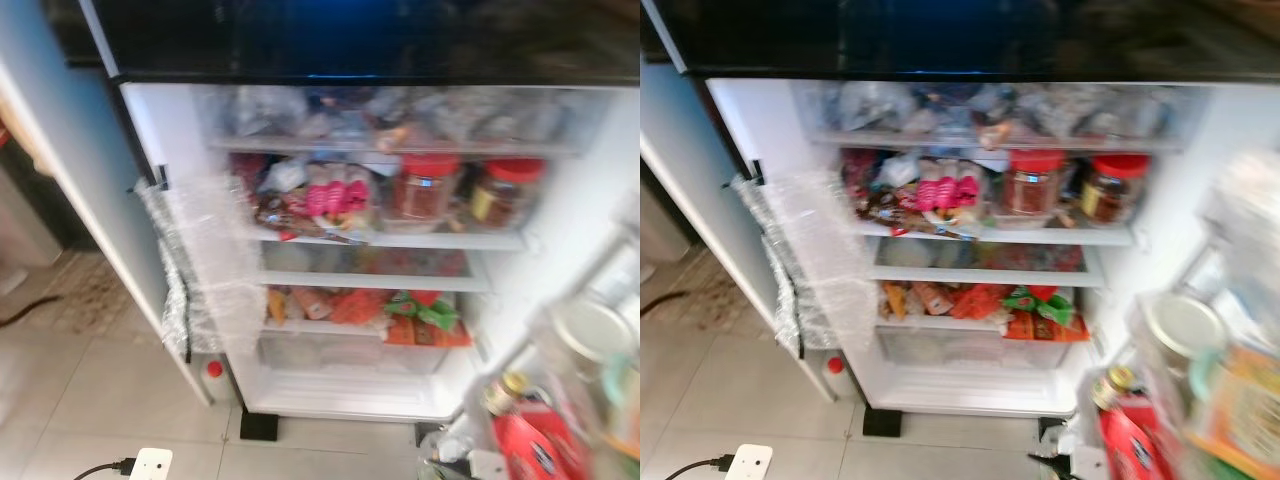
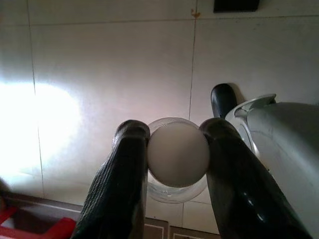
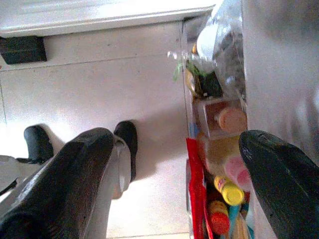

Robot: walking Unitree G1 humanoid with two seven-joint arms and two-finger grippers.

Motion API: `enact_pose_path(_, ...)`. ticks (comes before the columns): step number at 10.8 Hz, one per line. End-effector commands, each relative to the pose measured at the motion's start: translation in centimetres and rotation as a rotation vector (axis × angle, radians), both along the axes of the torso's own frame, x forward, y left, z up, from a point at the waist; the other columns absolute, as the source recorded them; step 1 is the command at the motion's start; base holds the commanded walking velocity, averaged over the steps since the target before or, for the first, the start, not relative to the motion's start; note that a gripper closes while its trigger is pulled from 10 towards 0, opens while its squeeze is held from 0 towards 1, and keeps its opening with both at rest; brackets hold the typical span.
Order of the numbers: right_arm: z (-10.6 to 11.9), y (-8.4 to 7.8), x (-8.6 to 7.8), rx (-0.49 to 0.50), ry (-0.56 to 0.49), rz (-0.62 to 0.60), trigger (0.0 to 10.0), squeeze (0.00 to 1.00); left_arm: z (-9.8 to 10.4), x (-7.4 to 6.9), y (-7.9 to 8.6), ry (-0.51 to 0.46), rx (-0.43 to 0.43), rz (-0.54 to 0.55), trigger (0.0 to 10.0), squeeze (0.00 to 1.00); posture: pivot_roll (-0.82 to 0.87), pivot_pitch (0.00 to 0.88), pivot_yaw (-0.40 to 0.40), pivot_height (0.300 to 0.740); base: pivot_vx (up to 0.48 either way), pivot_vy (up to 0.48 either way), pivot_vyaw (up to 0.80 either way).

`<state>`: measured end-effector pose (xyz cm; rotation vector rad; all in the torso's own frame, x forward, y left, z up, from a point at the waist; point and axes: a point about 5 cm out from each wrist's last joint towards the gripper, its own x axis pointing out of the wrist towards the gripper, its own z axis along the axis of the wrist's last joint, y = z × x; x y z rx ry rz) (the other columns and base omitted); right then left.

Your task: Restocking fridge

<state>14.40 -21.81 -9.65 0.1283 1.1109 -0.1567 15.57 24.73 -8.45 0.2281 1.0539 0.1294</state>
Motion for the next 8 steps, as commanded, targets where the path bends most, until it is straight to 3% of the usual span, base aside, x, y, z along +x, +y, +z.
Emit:
enact_pose_path(1,0.1,0.1,0.3,0.006,-0.015,-0.004,10.0,0.0,0.1,0.1,0.3,-0.011,0.014,-0.007,10.0,0.0,-0.14,0.04,-0.028,0.74,0.0,0.0,0.0)
enact_pose_path(3,0.2,0.0,0.6,0.005,-0.017,-0.002,10.0,0.0,1.3,2.3,0.5,-0.136,0.008,0.004,10.0,0.0,-0.13,0.046,-0.032,0.74,0.0,0.0,0.0)
enact_pose_path(4,0.3,0.0,0.8,0.005,-0.018,-0.001,10.0,0.0,2.5,4.5,0.2,-0.235,0.001,-0.005,10.0,0.0,-0.14,0.044,-0.032,0.74,0.0,0.0,0.0)
enact_pose_path(5,0.4,-0.1,0.9,0.006,-0.017,0.001,10.0,0.0,4.9,8.3,-0.7,-0.407,-0.006,-0.038,10.0,0.0,-0.14,0.046,-0.036,0.74,0.0,0.0,0.0)
enact_pose_path(7,0.4,-0.3,1.0,-0.007,-0.005,0.029,10.0,0.0,8.2,12.0,-2.4,-0.625,-0.069,-0.098,10.0,0.0,-0.14,0.055,-0.043,0.74,0.0,0.0,0.0)
enact_pose_path(8,0.4,-0.4,1.0,-0.009,0.006,0.04,10.0,0.0,8.6,12.6,-3.1,-0.657,-0.092,-0.127,10.0,0.0,-0.14,0.059,-0.045,0.74,0.0,0.0,0.0)
